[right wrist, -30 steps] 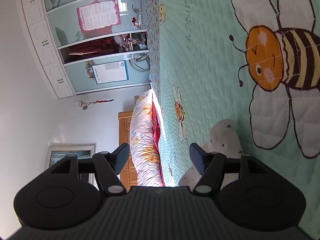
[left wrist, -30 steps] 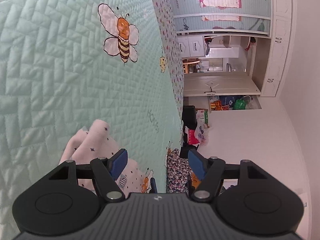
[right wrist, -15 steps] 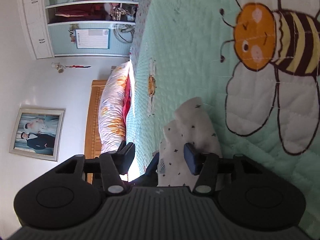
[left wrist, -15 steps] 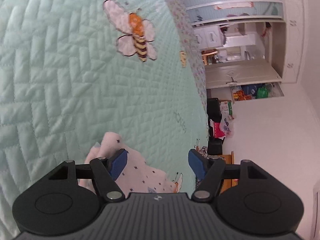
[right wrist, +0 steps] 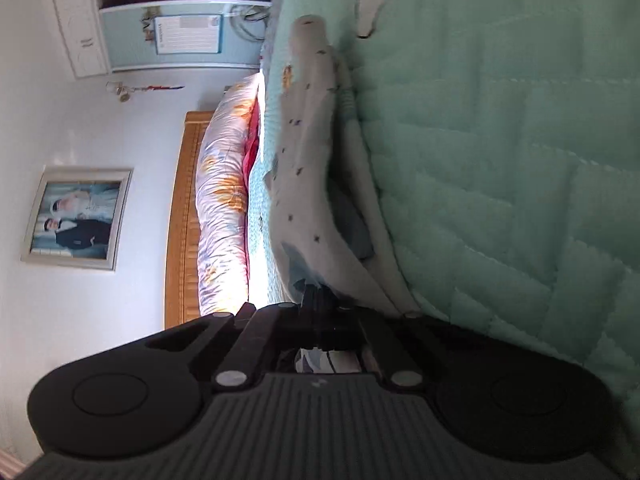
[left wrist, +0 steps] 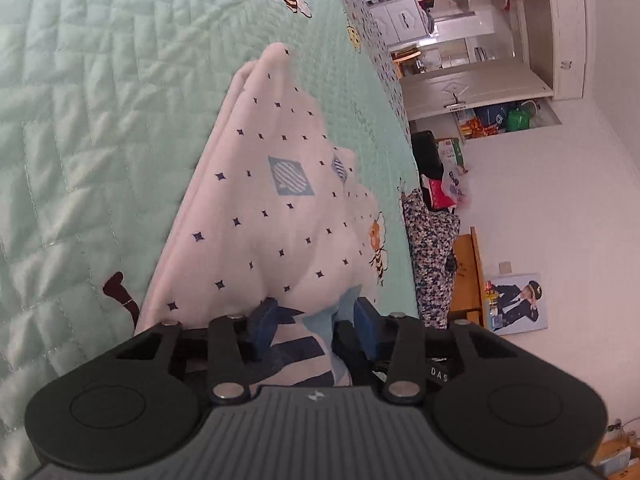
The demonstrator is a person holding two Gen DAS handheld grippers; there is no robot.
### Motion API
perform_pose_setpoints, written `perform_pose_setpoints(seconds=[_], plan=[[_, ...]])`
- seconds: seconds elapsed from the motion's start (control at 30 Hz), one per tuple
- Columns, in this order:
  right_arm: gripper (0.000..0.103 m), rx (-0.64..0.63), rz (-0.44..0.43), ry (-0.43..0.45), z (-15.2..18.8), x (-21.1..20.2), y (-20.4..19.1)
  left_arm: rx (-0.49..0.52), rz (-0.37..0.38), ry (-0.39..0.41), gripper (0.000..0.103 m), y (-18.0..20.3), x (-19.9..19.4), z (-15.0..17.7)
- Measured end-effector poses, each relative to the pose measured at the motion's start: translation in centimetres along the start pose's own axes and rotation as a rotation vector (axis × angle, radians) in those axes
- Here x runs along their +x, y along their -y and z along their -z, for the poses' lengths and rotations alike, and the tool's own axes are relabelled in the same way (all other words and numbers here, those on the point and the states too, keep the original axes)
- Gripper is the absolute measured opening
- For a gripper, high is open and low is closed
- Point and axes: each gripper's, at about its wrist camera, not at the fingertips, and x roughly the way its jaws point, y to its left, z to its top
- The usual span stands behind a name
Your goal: Fold clothes
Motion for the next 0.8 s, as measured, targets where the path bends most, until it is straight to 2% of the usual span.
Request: perform_pose_setpoints(seconds=[0.03,0.07,0.13,0.17,0.27,0.3,0.37,0.4,0.43,0.47,0.53,0.6,0.7,0.73,0.8], plan=[[0.012,-0.017,0.001,0.001,0.2,-0.4,-0.7,0.012,0.000,0.017,0.056,0.5,-0.5,0.0],[0.029,-0.033,-0.005,0.002,0.4,-0.9,-1.6,0.031,0.006,0.039,0.058,1.1,-1.3,0.1],[0.043,-0.088,-0.032,0.019,1.0,-2.1,-3.7,0.053,0.022,0.068,0.063,1.8,-2.6,0.3],[0.044,-0.125,-0.027,0.011,1.3,-2.5,-4.4,0.057,0.013,0.077,0.066,1.8,-3.0,0.4],[0.042,-0.190,0.133,-0.027,1.9,-2.1,-3.9,0.077,-0.112,0.058,0.066,0.0,-2.4,0.5],[0.038,-0.170,0.136,-0.035,1.8,-1.6,-2.9,0.081,-0.118,0.058,0.057,-0.1,-2.3,0.3],[0.007,-0.141,0.151,-0.025,1.6,-1.5,-2.1,0.083,-0.095,0.072,0.054,0.5,-2.5,-0.1],[0.007,-0.146,0.175,-0.022,1.6,-1.7,-2.3,0.085,-0.084,0.080,0.056,0.8,-2.6,-0.3],[0.012,-0.145,0.167,-0.016,1.9,-2.0,-2.7,0.086,-0.073,0.087,0.059,1.0,-2.7,-0.5],[0.025,-0.143,0.149,-0.011,2.2,-2.5,-3.1,0.087,-0.061,0.094,0.059,1.3,-2.8,-0.7],[0.033,-0.130,0.079,0.018,2.0,-2.9,-4.4,0.089,-0.039,0.108,0.060,1.9,-3.0,-1.1],[0.033,-0.120,0.018,0.051,1.1,-2.7,-5.7,0.091,-0.016,0.123,0.061,2.4,-3.1,-1.6],[0.033,-0.111,-0.043,0.048,-0.9,-0.2,-7.2,0.088,0.024,0.133,0.063,3.2,-2.4,-2.1],[0.033,-0.112,-0.040,0.042,-1.5,0.8,-7.3,0.094,0.031,0.128,0.063,3.4,-1.9,-2.2],[0.033,-0.161,0.152,-0.004,-2.4,3.7,-6.1,0.088,0.011,0.104,0.064,3.2,-0.8,-1.9]])
